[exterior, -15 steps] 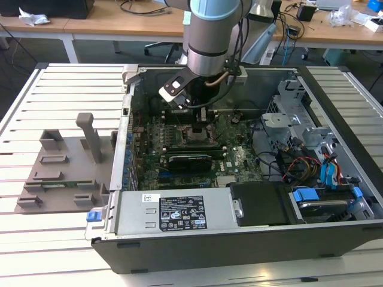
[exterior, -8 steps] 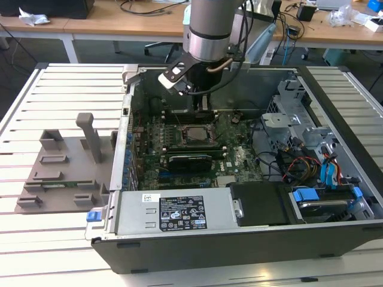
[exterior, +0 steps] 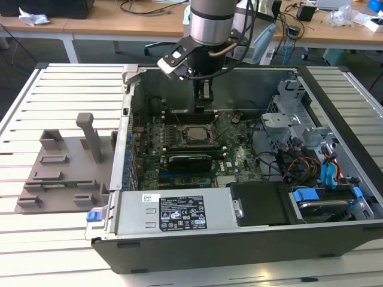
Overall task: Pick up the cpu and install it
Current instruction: 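Place the cpu into insertion slot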
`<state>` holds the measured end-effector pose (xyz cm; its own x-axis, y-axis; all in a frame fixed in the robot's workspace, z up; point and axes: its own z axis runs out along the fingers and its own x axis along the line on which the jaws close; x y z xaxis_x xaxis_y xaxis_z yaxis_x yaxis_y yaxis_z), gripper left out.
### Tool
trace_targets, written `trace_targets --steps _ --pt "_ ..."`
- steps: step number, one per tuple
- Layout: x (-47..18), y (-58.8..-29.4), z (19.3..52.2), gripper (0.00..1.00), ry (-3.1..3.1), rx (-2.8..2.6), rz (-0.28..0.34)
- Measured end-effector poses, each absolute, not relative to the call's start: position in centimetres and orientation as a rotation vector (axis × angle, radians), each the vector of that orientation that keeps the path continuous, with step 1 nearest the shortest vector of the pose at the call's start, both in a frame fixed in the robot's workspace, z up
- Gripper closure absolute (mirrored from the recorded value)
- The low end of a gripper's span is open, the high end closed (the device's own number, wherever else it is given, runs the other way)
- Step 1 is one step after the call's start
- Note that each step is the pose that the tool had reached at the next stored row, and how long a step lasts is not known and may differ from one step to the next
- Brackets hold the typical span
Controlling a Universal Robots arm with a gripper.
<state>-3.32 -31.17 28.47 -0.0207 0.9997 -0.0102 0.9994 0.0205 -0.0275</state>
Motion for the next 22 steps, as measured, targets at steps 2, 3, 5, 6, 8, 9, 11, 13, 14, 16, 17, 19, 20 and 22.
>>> trace_targets --steps 2,3,5,6,8,9,11,13,14,16,17,19,20,22 --pt "-3.3 -31.2 29.0 0.89 -2.235 -2.190 0.042" --pt "-3.3 -31.2 29.3 0.89 -2.235 -2.190 0.042" --pt "-3.3 -31.2 29.9 0.89 -2.235 -2.190 0.042" --pt "-3.3 -31.2 30.2 0.89 -2.235 -2.190 0.042" --pt "-3.3 -31.2 30.7 0.89 -2.235 -2.190 0.042" --pt "-3.3 -31.2 30.9 0.89 -2.235 -2.190 0.042" --pt "-3.3 -31.2 31.5 0.89 -2.236 -2.190 0.042" --pt "-3.3 -31.2 31.9 0.89 -2.235 -2.190 0.042" --pt "-3.3 -31.2 31.9 0.89 -2.235 -2.190 0.041" --pt "-3.3 -31.2 32.0 0.89 -2.235 -2.190 0.042" --pt "-3.3 -31.2 32.0 0.89 -2.235 -2.190 0.042" --pt "-3.3 -31.2 32.0 0.89 -2.235 -2.190 0.042" --pt "-3.3 -31.2 32.0 0.89 -2.235 -2.190 0.042" --pt "-3.3 -31.2 32.0 0.89 -2.235 -2.190 0.042"
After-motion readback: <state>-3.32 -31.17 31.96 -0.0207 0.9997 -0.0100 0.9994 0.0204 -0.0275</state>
